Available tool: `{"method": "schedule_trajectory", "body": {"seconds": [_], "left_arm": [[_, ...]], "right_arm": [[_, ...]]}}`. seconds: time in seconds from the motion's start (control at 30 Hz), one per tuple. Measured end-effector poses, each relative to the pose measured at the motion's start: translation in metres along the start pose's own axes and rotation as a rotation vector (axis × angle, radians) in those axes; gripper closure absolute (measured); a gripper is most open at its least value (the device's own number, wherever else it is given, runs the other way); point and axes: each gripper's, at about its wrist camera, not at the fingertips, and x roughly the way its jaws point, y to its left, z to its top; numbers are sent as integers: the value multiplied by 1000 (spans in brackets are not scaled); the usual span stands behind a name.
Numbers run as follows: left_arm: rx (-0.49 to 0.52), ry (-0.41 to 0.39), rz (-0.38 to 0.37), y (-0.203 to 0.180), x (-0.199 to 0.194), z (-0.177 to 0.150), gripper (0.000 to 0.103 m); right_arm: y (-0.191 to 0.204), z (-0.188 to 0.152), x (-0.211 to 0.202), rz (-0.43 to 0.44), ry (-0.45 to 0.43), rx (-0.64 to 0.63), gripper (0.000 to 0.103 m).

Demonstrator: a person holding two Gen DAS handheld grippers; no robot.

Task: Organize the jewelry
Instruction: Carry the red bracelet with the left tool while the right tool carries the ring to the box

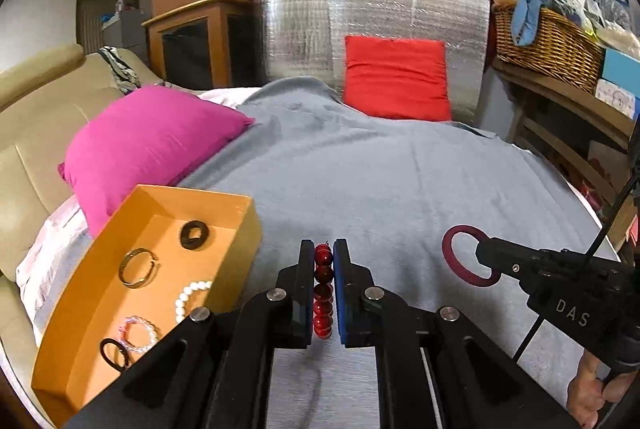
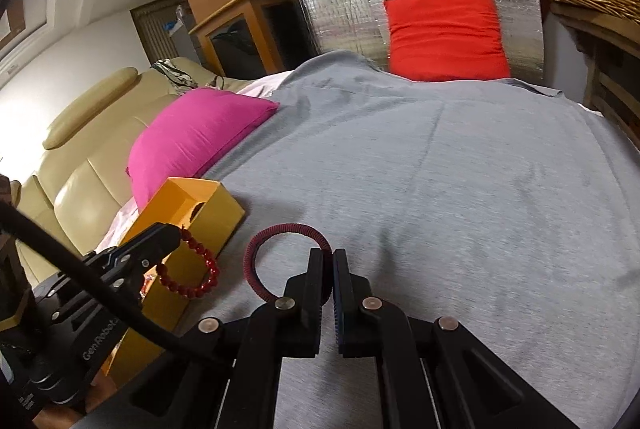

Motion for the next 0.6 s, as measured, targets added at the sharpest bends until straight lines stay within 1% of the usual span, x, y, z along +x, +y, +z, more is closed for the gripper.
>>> {"method": "schedule_trajectory", "body": {"seconds": [0.17, 0.37, 0.47, 0.6], "left_arm": [[-63, -20, 20, 20, -11, 3, 93], [-134, -75, 43, 52, -41, 7, 93], [-158, -89, 75, 77, -53, 11, 93], [-189, -95, 152, 121, -67, 11, 93]], "right_arm": [[8, 4, 6, 16, -8, 5, 98], [36, 9, 13, 70, -25, -33, 98], [54, 10, 17, 105, -30, -57, 98], [83, 9, 25, 156, -30, -86, 98]]}}
